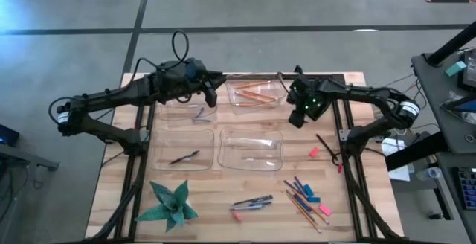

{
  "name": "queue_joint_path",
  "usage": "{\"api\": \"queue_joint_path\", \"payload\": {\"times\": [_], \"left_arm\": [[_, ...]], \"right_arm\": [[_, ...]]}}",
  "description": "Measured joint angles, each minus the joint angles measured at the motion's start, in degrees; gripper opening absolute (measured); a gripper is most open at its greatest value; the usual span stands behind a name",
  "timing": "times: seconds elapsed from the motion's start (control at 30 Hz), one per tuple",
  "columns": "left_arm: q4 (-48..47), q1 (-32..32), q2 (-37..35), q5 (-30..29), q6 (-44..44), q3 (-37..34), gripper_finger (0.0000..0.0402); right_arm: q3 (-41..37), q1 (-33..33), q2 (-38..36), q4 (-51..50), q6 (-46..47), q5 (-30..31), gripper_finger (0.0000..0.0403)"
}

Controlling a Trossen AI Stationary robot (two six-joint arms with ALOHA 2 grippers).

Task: Sort crayons/erasers/pens/pencils in bins
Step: Put the blue crayon into the top left transparent bin

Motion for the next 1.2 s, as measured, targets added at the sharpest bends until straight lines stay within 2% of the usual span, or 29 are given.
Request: {"api": "queue_joint_path", "payload": {"times": [0.2, 0.37, 0.5, 0.63, 0.77, 0.87, 1.03, 1.2], "left_arm": [[0.01, 0.0, 0.0, 0.0, -0.04, 0.0, 0.0116], [0.03, 0.0, 0.0, 0.0, -0.04, 0.0, 0.0116], [0.03, 0.0, 0.0, 0.0, -0.02, 0.0, 0.0116], [0.03, 0.0, 0.0, 0.0, -0.02, 0.0, 0.0116], [0.03, 0.0, 0.0, 0.0, -0.02, 0.0, 0.0116], [0.03, 0.0, 0.0, 0.0, -0.02, 0.0, 0.0116], [0.03, 0.0, 0.0, 0.02, -0.02, 0.0, 0.0116], [0.03, 0.0, 0.0, 0.02, -0.04, 0.02, 0.0116]], "right_arm": [[-0.35, 0.0, 6.51, -0.17, -0.9, 0.8, 0.016], [-0.11, 0.07, 10.24, 0.2, -1.91, 5.33, 0.0157], [-0.15, 0.04, 11.8, 0.34, -4.33, 4.64, 0.0147], [-0.17, 0.02, 13.2, 0.48, -4.5, 4.91, 0.0116], [-0.24, -0.02, 14.5, 0.6, -4.31, 5.09, 0.0059], [-0.28, -0.07, 15.01, 0.67, -4.23, 5.14, 0.0021], [-0.27, -0.07, 13.29, 0.41, -4.33, 4.98, 0.0018], [1.65, -0.03, 8.33, -4.68, -4.37, 4.4, 0.0017]]}}
